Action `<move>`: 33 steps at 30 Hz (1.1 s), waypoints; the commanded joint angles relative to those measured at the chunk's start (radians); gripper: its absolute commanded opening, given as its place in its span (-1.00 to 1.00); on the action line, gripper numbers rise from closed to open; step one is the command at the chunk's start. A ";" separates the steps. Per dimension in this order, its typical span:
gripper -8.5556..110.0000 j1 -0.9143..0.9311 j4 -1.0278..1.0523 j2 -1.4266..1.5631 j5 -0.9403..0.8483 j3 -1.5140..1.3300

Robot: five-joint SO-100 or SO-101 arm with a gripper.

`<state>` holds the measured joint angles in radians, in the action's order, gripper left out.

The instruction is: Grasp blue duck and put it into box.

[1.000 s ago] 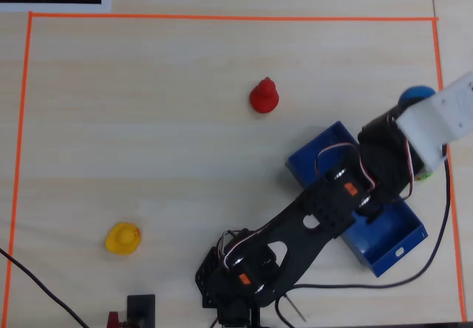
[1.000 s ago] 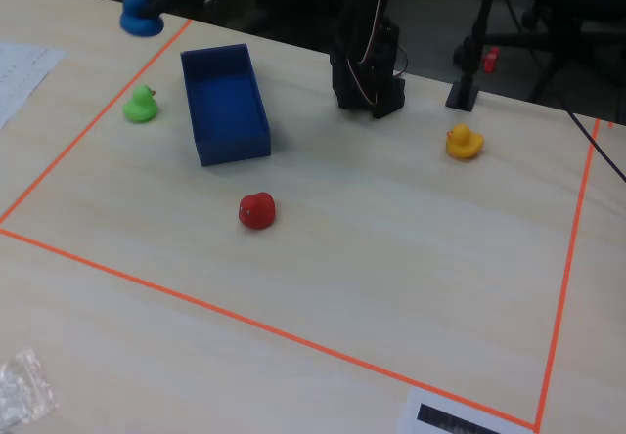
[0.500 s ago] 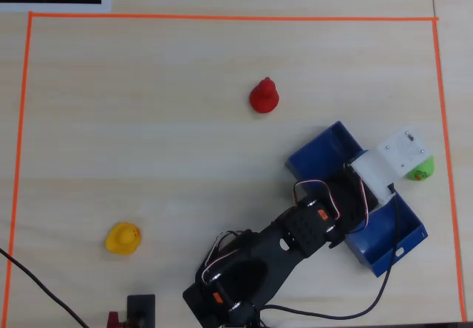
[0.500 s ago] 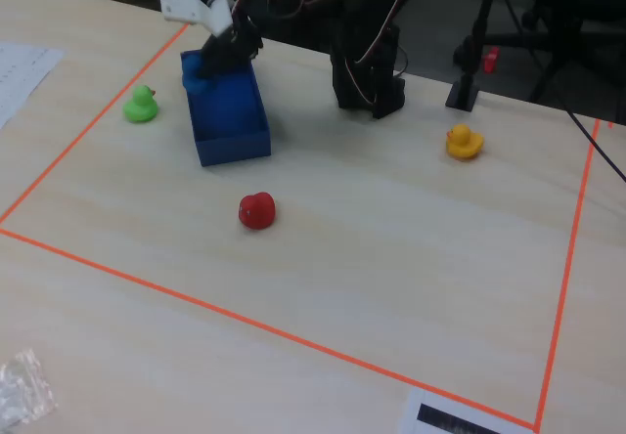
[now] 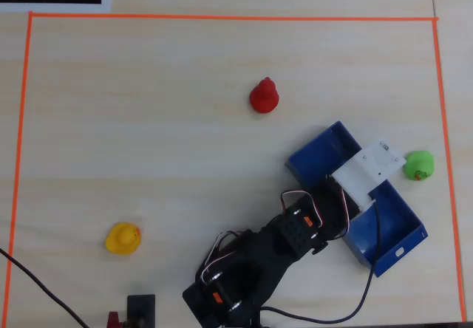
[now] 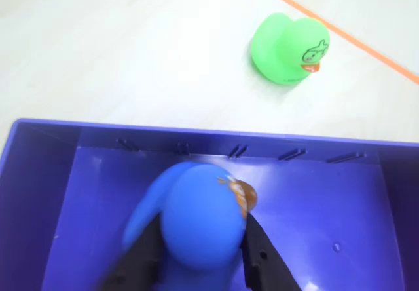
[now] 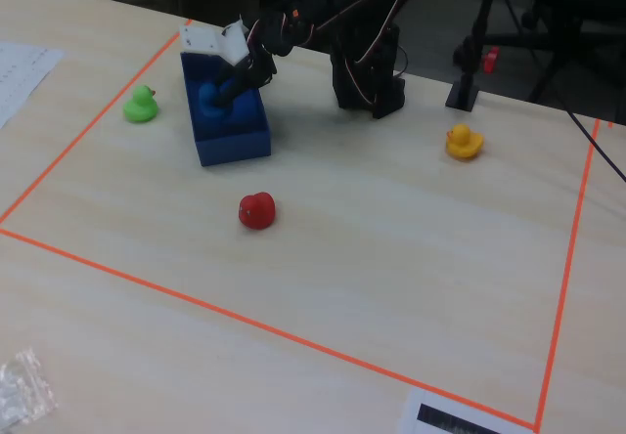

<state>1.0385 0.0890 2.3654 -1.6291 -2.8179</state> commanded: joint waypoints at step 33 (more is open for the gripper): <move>-0.86 -1.069 1.022 0.946 0.514 -0.215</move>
<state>-0.0092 1.1091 3.3011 -1.0999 -2.9222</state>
